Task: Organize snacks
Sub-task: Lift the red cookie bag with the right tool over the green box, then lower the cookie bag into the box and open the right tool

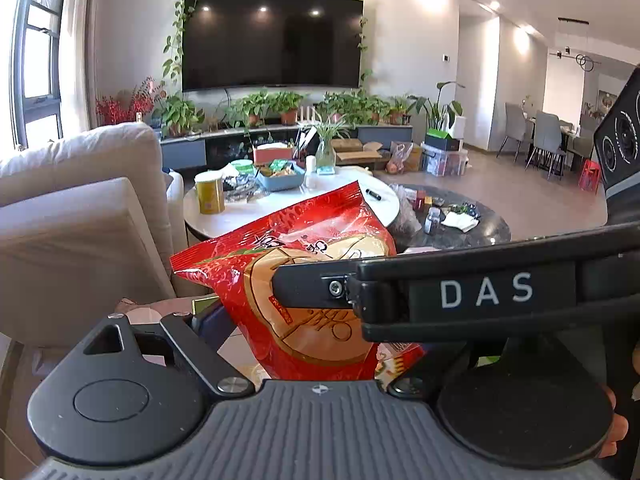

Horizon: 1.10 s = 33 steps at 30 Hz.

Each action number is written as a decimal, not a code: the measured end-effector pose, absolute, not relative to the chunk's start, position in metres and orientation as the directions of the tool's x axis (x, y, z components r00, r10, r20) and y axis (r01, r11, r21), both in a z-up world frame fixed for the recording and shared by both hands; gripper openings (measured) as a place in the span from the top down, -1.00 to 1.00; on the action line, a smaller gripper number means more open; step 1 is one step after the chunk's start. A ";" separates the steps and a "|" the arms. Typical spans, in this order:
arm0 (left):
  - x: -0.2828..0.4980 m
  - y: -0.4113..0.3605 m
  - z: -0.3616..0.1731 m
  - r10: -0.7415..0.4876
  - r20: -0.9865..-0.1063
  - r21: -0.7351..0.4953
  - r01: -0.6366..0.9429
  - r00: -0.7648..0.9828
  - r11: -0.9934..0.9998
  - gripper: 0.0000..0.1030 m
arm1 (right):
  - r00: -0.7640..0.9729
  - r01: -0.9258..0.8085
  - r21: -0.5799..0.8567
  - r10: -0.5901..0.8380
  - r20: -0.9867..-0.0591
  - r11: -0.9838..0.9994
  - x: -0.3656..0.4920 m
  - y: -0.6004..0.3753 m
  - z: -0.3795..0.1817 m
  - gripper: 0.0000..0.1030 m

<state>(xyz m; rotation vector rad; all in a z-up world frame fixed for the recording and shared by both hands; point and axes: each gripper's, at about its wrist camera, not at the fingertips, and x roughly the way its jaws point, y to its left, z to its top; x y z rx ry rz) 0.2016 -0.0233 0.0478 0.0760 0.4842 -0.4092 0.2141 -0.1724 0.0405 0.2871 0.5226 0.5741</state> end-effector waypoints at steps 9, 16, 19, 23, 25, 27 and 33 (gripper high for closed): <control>0.241 -0.013 0.021 -0.373 -0.526 -0.056 0.406 0.764 0.912 -0.67 | 0.695 -0.390 0.430 0.567 -0.442 0.814 0.247 -0.162 0.016 -0.07; 0.263 -0.004 0.001 -0.371 -0.570 -0.083 0.398 0.733 0.914 -0.63 | 0.672 -0.343 0.447 0.548 -0.498 0.826 0.271 -0.152 -0.004 -0.07; 0.272 -0.001 -0.005 -0.372 -0.579 -0.087 0.398 0.726 0.913 -0.61 | 0.668 -0.326 0.449 0.538 -0.514 0.832 0.277 -0.149 -0.009 -0.07; 0.283 0.000 -0.009 -0.360 -0.588 -0.073 0.395 0.725 0.916 -0.60 | 0.672 -0.304 0.445 0.521 -0.526 0.842 0.285 -0.145 -0.014 -0.07; 0.286 0.000 -0.012 -0.346 -0.592 -0.056 0.391 0.727 0.919 -0.61 | 0.675 -0.288 0.444 0.509 -0.534 0.848 0.288 -0.143 -0.017 -0.07; 0.288 0.000 -0.014 -0.327 -0.599 -0.041 0.381 0.731 0.924 -0.61 | 0.684 -0.263 0.448 0.493 -0.538 0.854 0.289 -0.143 -0.020 -0.07; 0.280 0.006 -0.015 -0.278 -0.564 0.011 0.344 0.778 0.939 -0.62 | 0.727 -0.256 0.425 0.463 -0.507 0.868 0.275 -0.151 -0.010 -0.07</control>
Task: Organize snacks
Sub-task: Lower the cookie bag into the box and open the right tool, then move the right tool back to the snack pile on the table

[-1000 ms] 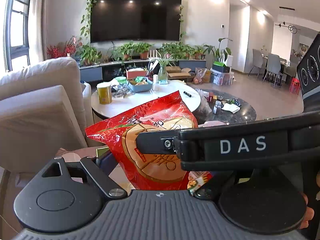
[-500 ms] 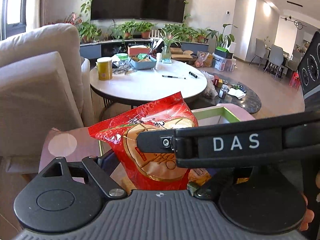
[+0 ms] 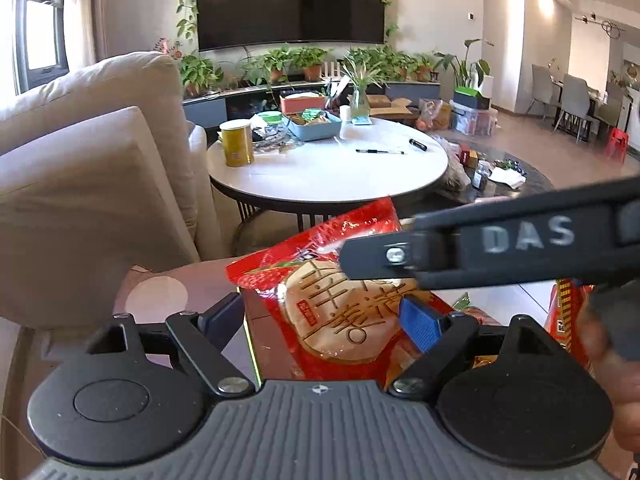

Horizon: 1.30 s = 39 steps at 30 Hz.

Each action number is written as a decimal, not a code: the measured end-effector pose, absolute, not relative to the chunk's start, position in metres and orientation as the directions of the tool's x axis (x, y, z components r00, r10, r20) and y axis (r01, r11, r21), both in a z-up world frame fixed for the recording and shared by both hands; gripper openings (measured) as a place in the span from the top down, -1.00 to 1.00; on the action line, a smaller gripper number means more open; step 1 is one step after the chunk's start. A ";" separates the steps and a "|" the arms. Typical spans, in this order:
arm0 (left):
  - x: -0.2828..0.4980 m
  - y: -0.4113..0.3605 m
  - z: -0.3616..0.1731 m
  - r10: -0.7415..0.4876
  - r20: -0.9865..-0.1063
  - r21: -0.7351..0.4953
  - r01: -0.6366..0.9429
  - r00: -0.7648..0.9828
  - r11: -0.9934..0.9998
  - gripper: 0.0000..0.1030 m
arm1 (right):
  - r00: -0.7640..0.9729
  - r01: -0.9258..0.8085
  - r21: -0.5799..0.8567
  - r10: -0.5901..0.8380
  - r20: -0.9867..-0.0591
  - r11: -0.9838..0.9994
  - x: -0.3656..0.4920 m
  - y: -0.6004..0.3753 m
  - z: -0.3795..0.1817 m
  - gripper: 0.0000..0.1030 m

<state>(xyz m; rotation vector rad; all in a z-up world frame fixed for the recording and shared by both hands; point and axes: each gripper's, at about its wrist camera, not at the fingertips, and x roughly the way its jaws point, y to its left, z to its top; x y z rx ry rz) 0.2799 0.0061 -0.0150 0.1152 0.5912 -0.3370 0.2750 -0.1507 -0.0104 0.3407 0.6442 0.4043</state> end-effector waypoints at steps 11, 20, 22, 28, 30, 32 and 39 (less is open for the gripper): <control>0.250 0.024 0.001 -0.235 -0.537 0.005 0.282 0.810 0.960 -0.66 | 0.780 -0.301 0.376 0.453 -0.432 0.877 0.238 -0.165 0.017 -0.07; 0.209 0.043 0.011 -0.214 -0.525 -0.021 0.239 0.823 0.971 -0.73 | 0.772 -0.335 0.352 0.469 -0.430 0.874 0.208 -0.179 0.025 -0.08; 0.199 0.044 0.012 -0.216 -0.523 -0.023 0.239 0.824 0.971 -0.73 | 0.768 -0.347 0.340 0.473 -0.432 0.874 0.200 -0.177 0.025 -0.08; 0.163 0.049 0.009 -0.216 -0.537 -0.026 0.239 0.816 0.971 -0.74 | 0.722 -0.396 0.322 0.508 -0.469 0.860 0.178 -0.173 0.022 -0.09; 0.148 0.052 0.006 -0.217 -0.540 -0.034 0.236 0.813 0.971 -0.74 | 0.702 -0.415 0.310 0.518 -0.489 0.855 0.170 -0.170 0.020 -0.10; 0.134 0.057 0.001 -0.215 -0.545 -0.049 0.225 0.810 0.973 -0.74 | 0.692 -0.436 0.287 0.521 -0.500 0.853 0.160 -0.169 0.016 -0.12; 0.086 0.078 -0.017 -0.190 -0.584 -0.093 0.168 0.789 0.981 -0.75 | 0.636 -0.489 0.259 0.544 -0.548 0.833 0.135 -0.160 0.003 -0.13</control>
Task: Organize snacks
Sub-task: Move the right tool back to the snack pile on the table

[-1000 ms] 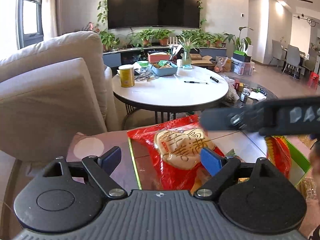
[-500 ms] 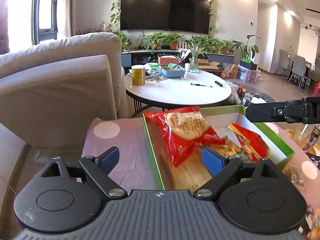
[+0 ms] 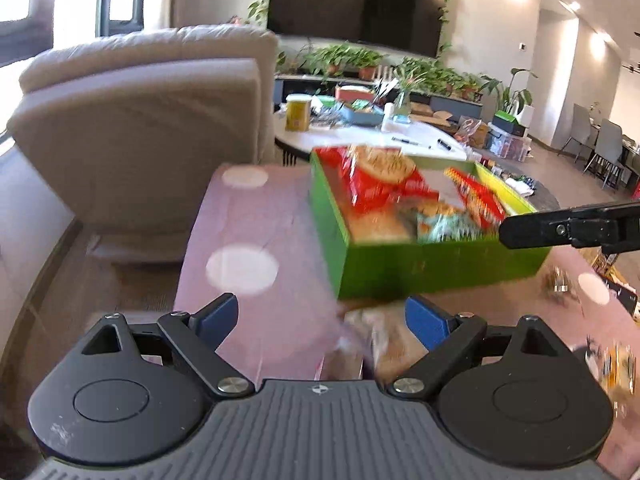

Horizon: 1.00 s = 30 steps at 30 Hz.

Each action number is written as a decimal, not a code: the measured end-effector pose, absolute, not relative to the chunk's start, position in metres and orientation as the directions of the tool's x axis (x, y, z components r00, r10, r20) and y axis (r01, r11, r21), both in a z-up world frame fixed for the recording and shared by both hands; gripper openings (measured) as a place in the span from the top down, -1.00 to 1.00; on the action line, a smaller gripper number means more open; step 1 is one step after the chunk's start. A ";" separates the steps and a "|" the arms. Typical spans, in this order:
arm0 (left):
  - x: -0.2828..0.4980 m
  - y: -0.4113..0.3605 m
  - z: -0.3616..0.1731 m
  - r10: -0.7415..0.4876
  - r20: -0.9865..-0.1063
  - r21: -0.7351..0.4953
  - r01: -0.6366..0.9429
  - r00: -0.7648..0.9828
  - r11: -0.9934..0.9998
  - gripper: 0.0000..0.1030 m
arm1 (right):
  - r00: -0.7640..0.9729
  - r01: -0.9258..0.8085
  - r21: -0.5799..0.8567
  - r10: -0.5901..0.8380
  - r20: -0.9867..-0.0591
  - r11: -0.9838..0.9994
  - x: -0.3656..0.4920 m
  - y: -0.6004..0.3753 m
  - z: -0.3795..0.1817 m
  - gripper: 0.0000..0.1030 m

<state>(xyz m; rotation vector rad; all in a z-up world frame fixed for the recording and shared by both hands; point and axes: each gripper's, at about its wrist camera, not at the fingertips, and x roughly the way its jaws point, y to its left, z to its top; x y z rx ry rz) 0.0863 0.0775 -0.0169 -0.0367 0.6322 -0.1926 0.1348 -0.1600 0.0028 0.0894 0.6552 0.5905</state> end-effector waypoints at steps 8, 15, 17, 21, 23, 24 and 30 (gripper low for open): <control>0.058 0.084 -0.051 -0.217 -0.664 -0.110 0.194 0.716 0.975 -0.74 | 0.553 -0.526 0.272 0.567 -0.611 0.806 0.103 -0.152 -0.020 -0.13; 0.042 0.084 -0.068 -0.253 -0.680 -0.185 0.172 0.689 0.967 -0.36 | 0.543 -0.515 0.258 0.544 -0.640 0.818 0.082 -0.154 -0.031 -0.15; 0.036 0.082 -0.067 -0.246 -0.678 -0.187 0.160 0.693 0.969 -0.36 | 0.549 -0.500 0.268 0.541 -0.637 0.823 0.078 -0.158 -0.032 -0.16; 0.028 0.082 -0.066 -0.231 -0.683 -0.190 0.136 0.693 0.972 -0.40 | 0.551 -0.506 0.259 0.539 -0.637 0.823 0.069 -0.160 -0.034 -0.21; 0.026 0.082 -0.066 -0.220 -0.687 -0.200 0.110 0.693 0.974 -0.41 | 0.543 -0.523 0.242 0.539 -0.644 0.817 0.063 -0.157 -0.036 -0.26; 0.022 0.083 -0.066 -0.212 -0.690 -0.206 0.094 0.692 0.974 -0.41 | 0.535 -0.536 0.234 0.541 -0.649 0.811 0.060 -0.155 -0.038 -0.29; 0.009 0.067 -0.067 -0.181 -0.694 -0.176 0.079 0.697 0.981 -0.62 | 0.477 -0.618 0.179 0.547 -0.688 0.765 0.039 -0.138 -0.051 -0.46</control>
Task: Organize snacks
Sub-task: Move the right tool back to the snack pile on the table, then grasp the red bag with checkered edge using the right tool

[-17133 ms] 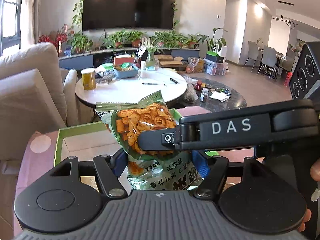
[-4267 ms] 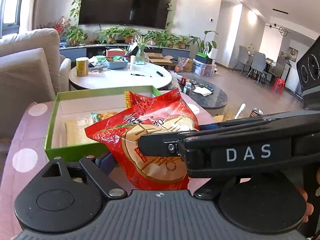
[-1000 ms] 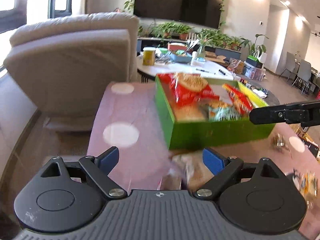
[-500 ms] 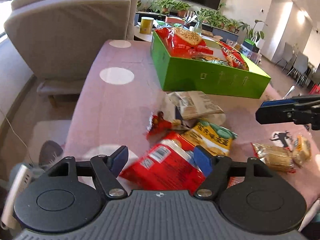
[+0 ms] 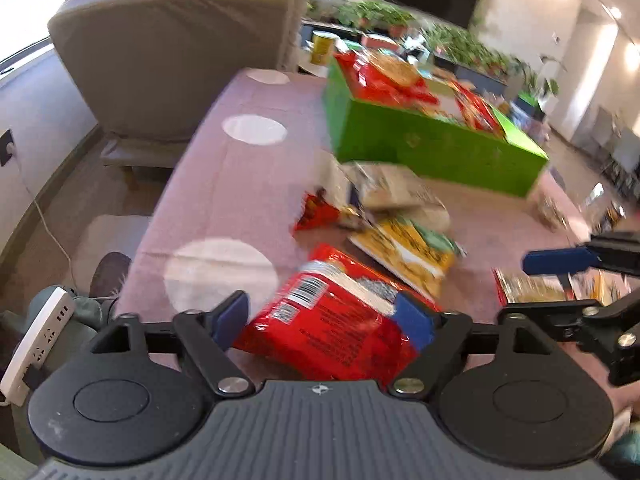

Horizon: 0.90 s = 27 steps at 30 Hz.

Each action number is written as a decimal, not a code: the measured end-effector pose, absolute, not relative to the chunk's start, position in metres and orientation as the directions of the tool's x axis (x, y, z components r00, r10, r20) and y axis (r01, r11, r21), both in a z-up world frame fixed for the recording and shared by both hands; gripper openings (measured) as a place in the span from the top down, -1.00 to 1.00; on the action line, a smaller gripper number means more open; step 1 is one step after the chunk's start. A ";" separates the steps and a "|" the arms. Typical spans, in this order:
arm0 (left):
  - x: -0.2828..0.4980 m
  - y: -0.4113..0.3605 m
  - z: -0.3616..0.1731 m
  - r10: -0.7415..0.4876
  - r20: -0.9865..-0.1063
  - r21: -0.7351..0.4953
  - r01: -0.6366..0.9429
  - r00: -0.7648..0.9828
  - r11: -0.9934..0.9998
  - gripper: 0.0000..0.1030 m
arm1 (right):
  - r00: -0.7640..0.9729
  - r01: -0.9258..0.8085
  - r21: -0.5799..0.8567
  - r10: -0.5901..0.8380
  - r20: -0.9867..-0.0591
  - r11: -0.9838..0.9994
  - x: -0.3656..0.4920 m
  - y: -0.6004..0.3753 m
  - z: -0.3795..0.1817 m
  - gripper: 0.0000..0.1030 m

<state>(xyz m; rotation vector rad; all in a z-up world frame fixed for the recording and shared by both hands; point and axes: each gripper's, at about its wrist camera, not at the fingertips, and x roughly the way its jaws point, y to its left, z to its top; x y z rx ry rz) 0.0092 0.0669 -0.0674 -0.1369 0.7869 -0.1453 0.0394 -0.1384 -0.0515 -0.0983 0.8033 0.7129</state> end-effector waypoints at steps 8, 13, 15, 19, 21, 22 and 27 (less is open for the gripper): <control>0.005 0.068 -0.066 -0.189 -0.709 -0.201 0.063 0.680 0.978 -0.61 | 0.452 -0.671 0.112 0.525 -0.721 0.733 0.022 -0.119 -0.061 -0.52; 0.005 0.078 -0.064 -0.166 -0.707 -0.209 0.021 0.687 0.978 -0.59 | 0.366 -0.741 0.162 0.595 -0.716 0.651 0.015 -0.106 -0.063 -0.62; 0.005 0.081 -0.065 -0.174 -0.705 -0.219 0.022 0.687 0.975 -0.56 | 0.370 -0.767 0.123 0.591 -0.717 0.630 0.010 -0.094 -0.062 -0.65; 0.005 0.082 -0.066 -0.207 -0.703 -0.244 0.043 0.680 0.969 -0.44 | 0.353 -0.788 0.096 0.574 -0.738 0.608 0.011 -0.073 -0.068 -0.67; 0.004 0.082 -0.067 -0.229 -0.699 -0.256 0.062 0.678 0.965 -0.41 | 0.364 -0.777 0.073 0.541 -0.758 0.625 0.015 -0.068 -0.075 -0.67; 0.003 0.081 -0.067 -0.237 -0.697 -0.261 0.069 0.676 0.963 -0.40 | 0.385 -0.761 0.052 0.514 -0.767 0.647 0.018 -0.068 -0.078 -0.67; 0.002 0.081 -0.069 -0.289 -0.691 -0.306 0.095 0.663 0.947 -0.40 | 0.450 -0.666 0.051 0.456 -0.768 0.744 0.039 -0.091 -0.083 -0.65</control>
